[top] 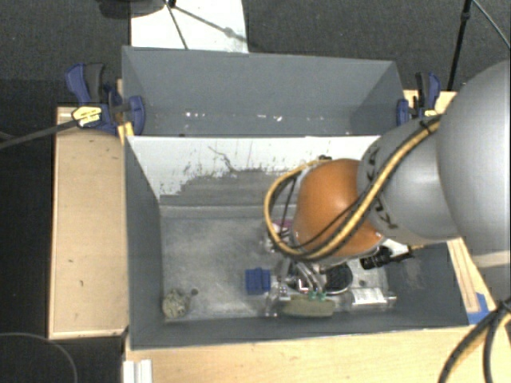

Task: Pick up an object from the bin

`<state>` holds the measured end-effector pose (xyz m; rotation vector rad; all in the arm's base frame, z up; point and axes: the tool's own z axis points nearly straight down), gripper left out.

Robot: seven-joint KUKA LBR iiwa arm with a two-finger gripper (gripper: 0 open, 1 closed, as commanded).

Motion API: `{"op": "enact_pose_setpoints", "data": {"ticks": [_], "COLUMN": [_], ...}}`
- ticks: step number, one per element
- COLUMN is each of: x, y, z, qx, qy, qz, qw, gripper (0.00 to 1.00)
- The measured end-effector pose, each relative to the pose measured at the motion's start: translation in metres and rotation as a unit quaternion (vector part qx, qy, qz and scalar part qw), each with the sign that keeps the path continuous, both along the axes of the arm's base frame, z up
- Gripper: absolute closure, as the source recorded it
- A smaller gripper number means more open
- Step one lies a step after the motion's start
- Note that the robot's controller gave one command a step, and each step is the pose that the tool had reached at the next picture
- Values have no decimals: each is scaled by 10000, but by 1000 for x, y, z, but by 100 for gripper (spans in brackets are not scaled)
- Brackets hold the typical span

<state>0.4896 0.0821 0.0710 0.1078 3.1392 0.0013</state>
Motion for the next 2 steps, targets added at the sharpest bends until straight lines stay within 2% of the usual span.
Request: {"op": "enact_pose_setpoints", "data": {"ticks": [1,2], "x": [0,5], "y": [2,11], "z": [1,179], "qx": [7,3], "qy": [5,-53], "qz": [-11,468], "qw": [10000,9989], "gripper": [100,100]}}
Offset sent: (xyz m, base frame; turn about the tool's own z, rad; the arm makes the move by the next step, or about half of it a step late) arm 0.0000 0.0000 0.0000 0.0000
